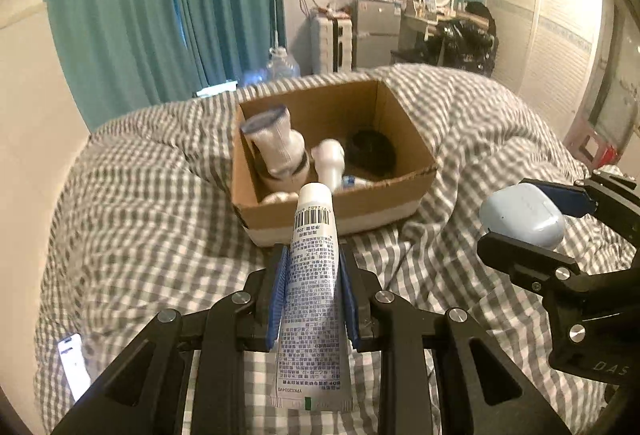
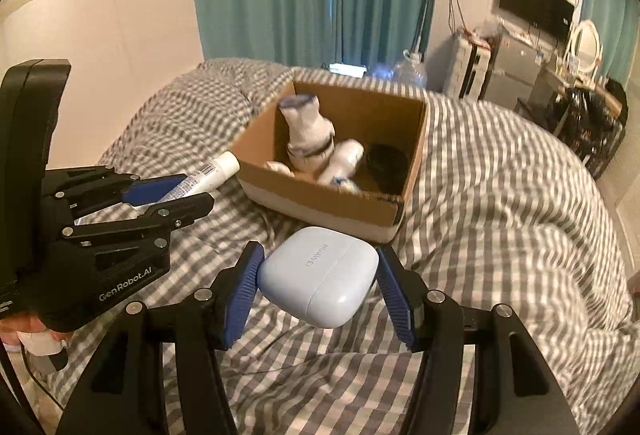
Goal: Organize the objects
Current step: 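Carry the earbud case and toothpaste tube into the box and open both tools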
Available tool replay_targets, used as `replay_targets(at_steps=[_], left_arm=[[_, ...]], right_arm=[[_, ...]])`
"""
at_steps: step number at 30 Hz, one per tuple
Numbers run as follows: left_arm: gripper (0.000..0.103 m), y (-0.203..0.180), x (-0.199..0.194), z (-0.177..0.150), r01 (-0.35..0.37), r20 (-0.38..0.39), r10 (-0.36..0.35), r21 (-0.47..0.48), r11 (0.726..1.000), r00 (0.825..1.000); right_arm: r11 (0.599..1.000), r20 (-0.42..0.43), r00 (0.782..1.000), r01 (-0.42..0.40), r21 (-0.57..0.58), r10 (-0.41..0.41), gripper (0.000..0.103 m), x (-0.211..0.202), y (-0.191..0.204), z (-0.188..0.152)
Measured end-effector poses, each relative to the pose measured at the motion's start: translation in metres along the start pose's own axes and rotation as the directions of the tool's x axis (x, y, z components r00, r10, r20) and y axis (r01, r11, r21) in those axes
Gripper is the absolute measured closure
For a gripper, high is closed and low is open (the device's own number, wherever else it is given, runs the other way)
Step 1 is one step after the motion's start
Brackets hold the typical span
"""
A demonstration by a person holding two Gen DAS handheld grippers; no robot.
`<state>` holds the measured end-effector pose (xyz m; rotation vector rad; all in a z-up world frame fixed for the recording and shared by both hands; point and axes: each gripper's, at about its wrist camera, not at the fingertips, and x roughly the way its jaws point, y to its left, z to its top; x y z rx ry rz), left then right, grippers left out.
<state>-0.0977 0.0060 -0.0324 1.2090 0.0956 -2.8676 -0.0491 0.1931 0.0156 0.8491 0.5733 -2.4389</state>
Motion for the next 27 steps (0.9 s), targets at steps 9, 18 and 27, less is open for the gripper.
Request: replay_targets(at_steps=[9,18,27], left_arm=[[0.078,0.017,-0.01,0.028,-0.036,0.049,0.036,-0.01,0.999,0.998],[0.078,0.034,0.015,0.072,-0.046,0.067,0.048,-0.032,0.998,0.997],[0.078,0.04,0.074,0.114,-0.048,0.036,0.05,-0.036,0.998,0.998]], right_arm=[[0.998,0.084,0.996,0.023,-0.065,-0.018,0.046,-0.019,0.008,0.039],[0.997,0.13,0.991,0.036,-0.074,-0.026,0.046,0.005,-0.004,0.089],[1.0,0.106,0.994,-0.002,-0.022,0.004,0.046,0.067,-0.037,0.14]])
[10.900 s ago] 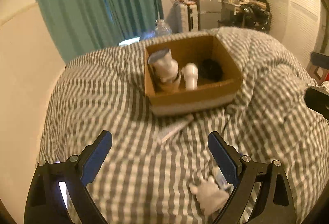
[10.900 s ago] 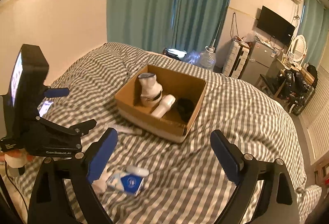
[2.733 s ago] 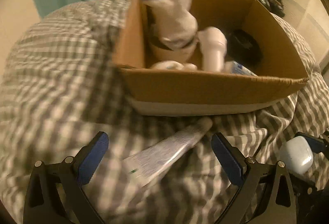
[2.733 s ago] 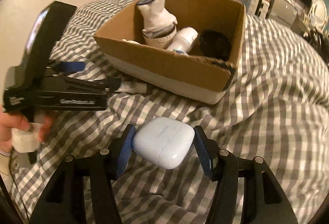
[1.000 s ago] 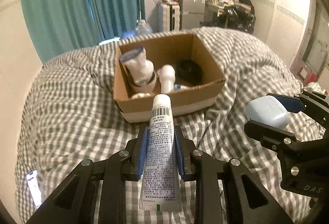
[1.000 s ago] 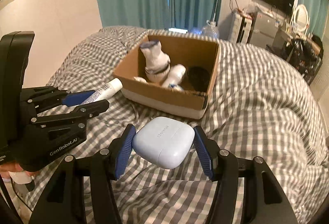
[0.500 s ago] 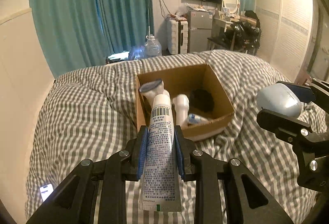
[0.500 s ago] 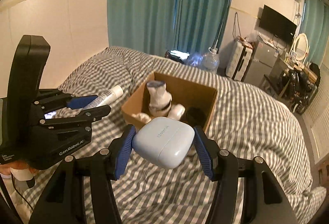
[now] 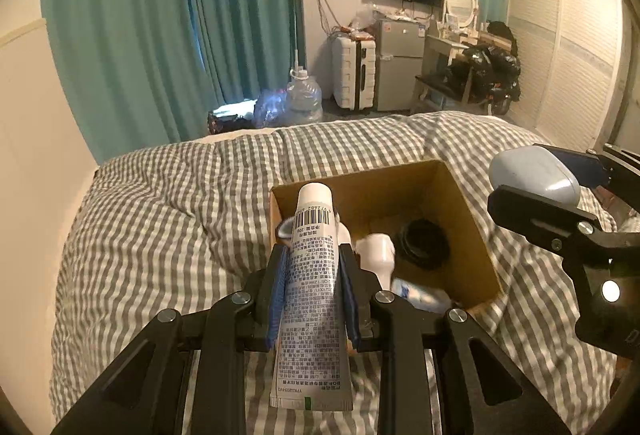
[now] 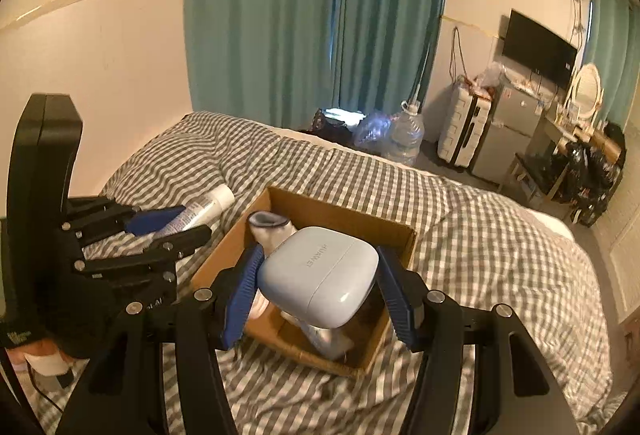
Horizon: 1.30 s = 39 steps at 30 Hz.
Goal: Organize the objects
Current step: 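Carry the earbud case and toothpaste tube into the box and open both tools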
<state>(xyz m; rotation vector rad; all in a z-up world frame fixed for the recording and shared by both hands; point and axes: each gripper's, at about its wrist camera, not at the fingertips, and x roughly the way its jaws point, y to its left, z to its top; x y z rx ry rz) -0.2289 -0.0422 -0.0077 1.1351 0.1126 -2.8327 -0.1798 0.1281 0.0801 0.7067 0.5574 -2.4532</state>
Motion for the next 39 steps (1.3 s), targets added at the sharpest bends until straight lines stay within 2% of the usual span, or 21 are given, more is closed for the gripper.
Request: replay_targets(at_steps=[8,17,21,29,32,36,37,39], left_arm=[[0.078,-0.011,0.07,0.022,0.032,-0.056,-0.032,0.006,0.999,0.998],[0.078,-0.026,0.119,0.006,0.117,-0.126,-0.115,0.01,0.993,0.985],[0.078,-0.023,0.128,0.002,0.113,-0.13,-0.112,0.004,0.994,0.985],[0.078,-0.021,0.129,0.0,0.118,-0.129,-0.119,-0.01,0.993,0.985],[0.075,-0.021,0.125,0.0,0.115,-0.134,-0.115,-0.008,0.993,0.984],[0.072,-0.021,0.11,0.008,0.086,-0.112,-0.087,-0.007,0.996,0.99],[0.07,-0.019,0.105,0.009,0.082,-0.102,-0.083,-0.007,0.997,0.991],[0.052,-0.016,0.09,0.015,0.071,-0.074,-0.072,-0.013,0.997,0.995]], right_arm=[[1.0,-0.062,0.998,-0.014,0.028,0.016,0.046,0.08,-0.031,0.022],[0.999,-0.183,0.983,-0.027,0.046,0.035,0.046,0.156,-0.053,-0.001],[0.998,-0.202,0.978,-0.036,0.055,0.046,0.046,0.17,-0.058,-0.006],[0.996,-0.195,0.978,-0.059,0.072,0.072,0.045,0.164,-0.056,-0.011],[0.994,-0.164,0.984,-0.06,0.088,0.074,0.034,0.151,-0.057,-0.005],[0.993,-0.13,0.99,-0.033,0.109,0.047,0.032,0.128,-0.061,0.005],[0.993,-0.119,0.992,-0.025,0.111,0.038,0.032,0.12,-0.061,0.008],[0.993,-0.089,0.996,-0.011,0.117,0.021,0.031,0.102,-0.062,0.016]])
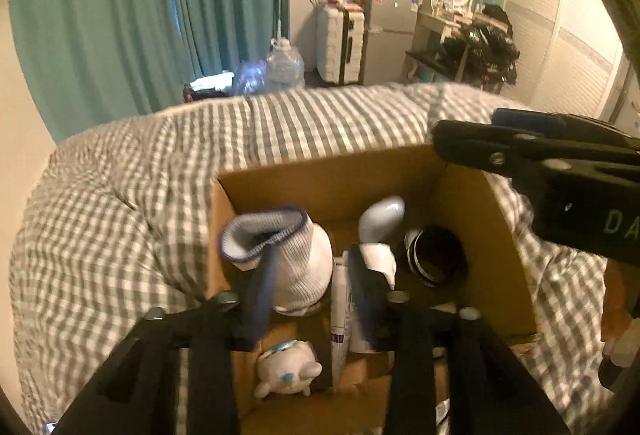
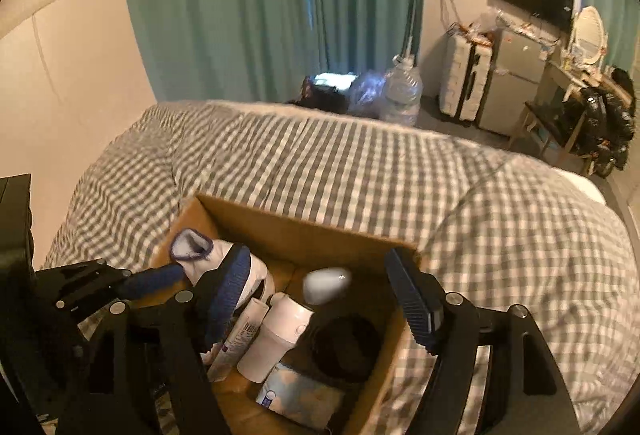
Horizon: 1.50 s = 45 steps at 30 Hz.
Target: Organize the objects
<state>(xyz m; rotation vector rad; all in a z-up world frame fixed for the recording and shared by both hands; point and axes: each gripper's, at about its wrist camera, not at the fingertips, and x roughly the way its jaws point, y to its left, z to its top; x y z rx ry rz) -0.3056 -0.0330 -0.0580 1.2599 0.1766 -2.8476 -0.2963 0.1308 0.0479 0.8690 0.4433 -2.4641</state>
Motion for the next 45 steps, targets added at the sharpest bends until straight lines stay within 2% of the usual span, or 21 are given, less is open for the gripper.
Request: replay_targets(at_steps=[4,6,11,14,17,19,23,26,30,32,36,39,42,45], left_arm=[[0.045,0.001,-0.034,0.008,-0.015,0.059,0.016,-0.003,1.0,0.998],[0.039,0.001,-0.052,0.012,-0.033,0.09,0.033,-0.003,0.999,0.995],[0.033,0.002,-0.094,0.017,-0.045,0.15,0.046,-0.009,0.999,0.988],[0.024,0.001,-0.122,0.017,-0.063,0.189,0.063,-0.005,0.998,0.98],[0.023,-0.004,-0.148,0.015,-0.07,0.217,0.07,-0.006,0.998,0.974],[0.02,-0.004,-0.167,0.013,-0.073,0.238,0.073,-0.011,0.997,0.968],[0.011,-0.009,-0.199,0.006,-0.094,0.284,0.094,-0.014,0.996,0.954],[0.008,-0.009,-0.217,-0.004,-0.101,0.306,0.103,-0.022,0.995,0.946],[0.004,-0.006,-0.232,-0.023,-0.116,0.34,0.12,-0.031,0.993,0.933],[0.004,-0.007,-0.235,-0.031,-0.133,0.354,0.132,-0.022,0.991,0.926],[0.002,-0.006,-0.239,-0.051,-0.186,0.396,0.186,-0.037,0.982,0.899],[0.002,-0.002,-0.232,-0.068,-0.146,0.391,0.161,-0.067,0.987,0.906],[0.001,0.0,-0.219,-0.087,-0.107,0.389,0.142,-0.109,0.988,0.91],[0.001,-0.004,-0.203,-0.113,-0.146,0.387,0.189,-0.139,0.98,0.903]], right_arm=[[0.999,0.063,0.998,0.032,-0.005,-0.031,0.027,-0.04,0.004,0.012],[0.999,0.086,0.995,0.042,-0.006,-0.041,0.027,-0.057,0.006,0.017],[0.997,0.157,0.985,0.07,-0.014,-0.067,0.026,-0.11,0.019,0.024],[0.996,0.195,0.977,0.091,-0.013,-0.087,0.024,-0.141,0.025,0.026],[0.994,0.227,0.969,0.104,-0.015,-0.098,0.024,-0.173,0.033,0.026],[0.993,0.246,0.963,0.113,-0.013,-0.107,0.023,-0.19,0.036,0.025],[0.989,0.282,0.951,0.144,-0.036,-0.129,0.014,-0.231,0.047,0.013],[0.972,0.315,0.929,0.224,-0.067,-0.192,0.009,-0.248,0.06,-0.007],[0.96,0.34,0.911,0.271,-0.071,-0.233,0.004,-0.255,0.066,-0.037],[0.965,0.335,0.913,0.259,-0.035,-0.233,0.003,-0.252,0.061,-0.05],[0.974,0.327,0.92,0.228,-0.004,-0.214,0.001,-0.242,0.056,-0.068],[0.972,0.337,0.913,0.233,0.036,-0.231,0.001,-0.235,0.052,-0.085],[0.964,0.385,0.884,0.251,0.09,-0.266,0.001,-0.229,0.051,-0.112],[0.968,0.384,0.889,0.212,0.137,-0.249,0.0,-0.214,0.047,-0.14]])
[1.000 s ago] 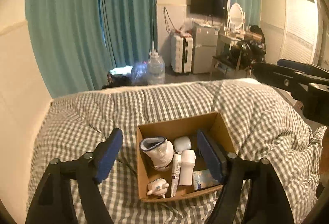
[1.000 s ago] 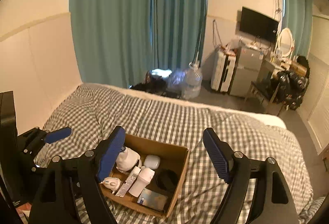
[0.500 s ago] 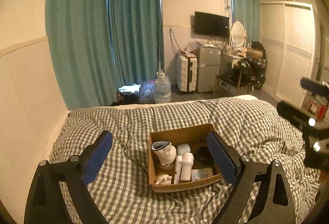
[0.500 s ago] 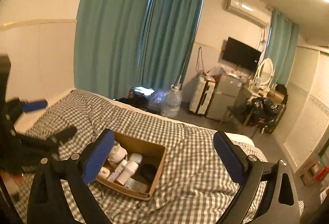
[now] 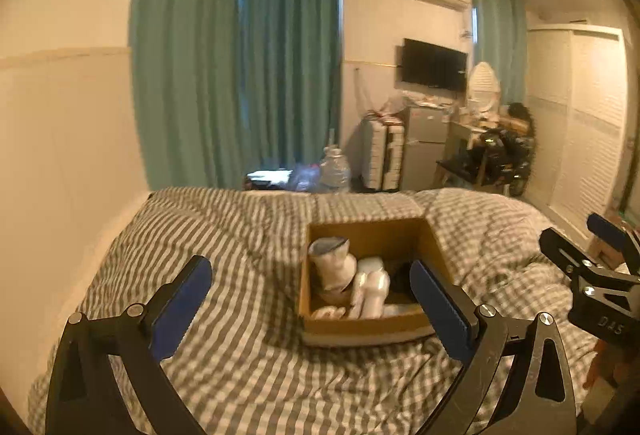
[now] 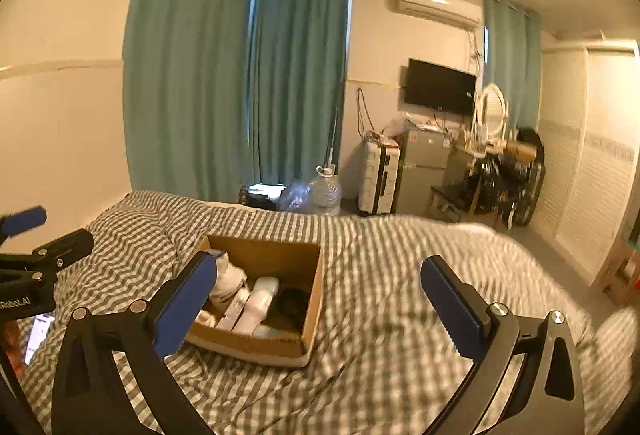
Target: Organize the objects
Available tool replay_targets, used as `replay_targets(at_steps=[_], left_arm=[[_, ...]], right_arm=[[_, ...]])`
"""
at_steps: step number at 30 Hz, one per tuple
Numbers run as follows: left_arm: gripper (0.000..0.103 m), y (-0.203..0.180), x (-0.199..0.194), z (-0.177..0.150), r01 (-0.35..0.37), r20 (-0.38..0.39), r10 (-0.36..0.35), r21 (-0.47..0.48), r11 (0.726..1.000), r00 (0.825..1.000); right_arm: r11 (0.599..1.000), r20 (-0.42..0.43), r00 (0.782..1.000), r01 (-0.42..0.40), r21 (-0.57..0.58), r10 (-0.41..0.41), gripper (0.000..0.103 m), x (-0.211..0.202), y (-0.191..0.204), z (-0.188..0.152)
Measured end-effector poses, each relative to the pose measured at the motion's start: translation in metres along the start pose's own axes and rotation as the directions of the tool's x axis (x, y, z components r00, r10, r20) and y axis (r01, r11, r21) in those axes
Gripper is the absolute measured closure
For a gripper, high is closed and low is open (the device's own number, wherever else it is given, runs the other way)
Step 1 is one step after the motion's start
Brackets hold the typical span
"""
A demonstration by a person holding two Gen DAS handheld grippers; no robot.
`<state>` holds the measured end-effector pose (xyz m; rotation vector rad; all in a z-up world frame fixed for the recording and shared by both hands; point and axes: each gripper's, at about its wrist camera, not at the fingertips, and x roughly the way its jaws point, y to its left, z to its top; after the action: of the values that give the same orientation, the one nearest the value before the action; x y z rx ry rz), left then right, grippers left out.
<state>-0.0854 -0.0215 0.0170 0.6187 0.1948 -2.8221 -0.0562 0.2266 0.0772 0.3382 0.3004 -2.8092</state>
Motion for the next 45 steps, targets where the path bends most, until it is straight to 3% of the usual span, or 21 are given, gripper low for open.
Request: replay_targets(at_steps=[3,7,15,45], left_arm=[[0.001,-0.006,0.01,-0.024,-0.024,0.011,0.024,0.034,0.999,1.0],[0.001,-0.014,0.023,-0.037,-0.05,-0.039,0.054,0.099,0.994,0.998],[0.001,-0.014,0.013,-0.035,-0.05,-0.016,0.052,0.095,0.994,0.999],[0.0,-0.011,0.02,-0.043,-0.038,-0.065,0.042,0.061,0.997,0.997]], right_arm=[[1.0,-0.033,0.999,-0.006,0.002,0.006,0.0,0.009,-0.003,-0.021],[1.0,-0.072,0.997,-0.01,0.028,0.012,0.0,0.014,-0.012,-0.035],[1.0,-0.09,0.996,0.012,0.01,-0.011,0.0,0.016,-0.012,-0.041],[0.999,-0.116,0.993,0.011,-0.035,-0.015,0.0,0.018,-0.001,-0.051]])
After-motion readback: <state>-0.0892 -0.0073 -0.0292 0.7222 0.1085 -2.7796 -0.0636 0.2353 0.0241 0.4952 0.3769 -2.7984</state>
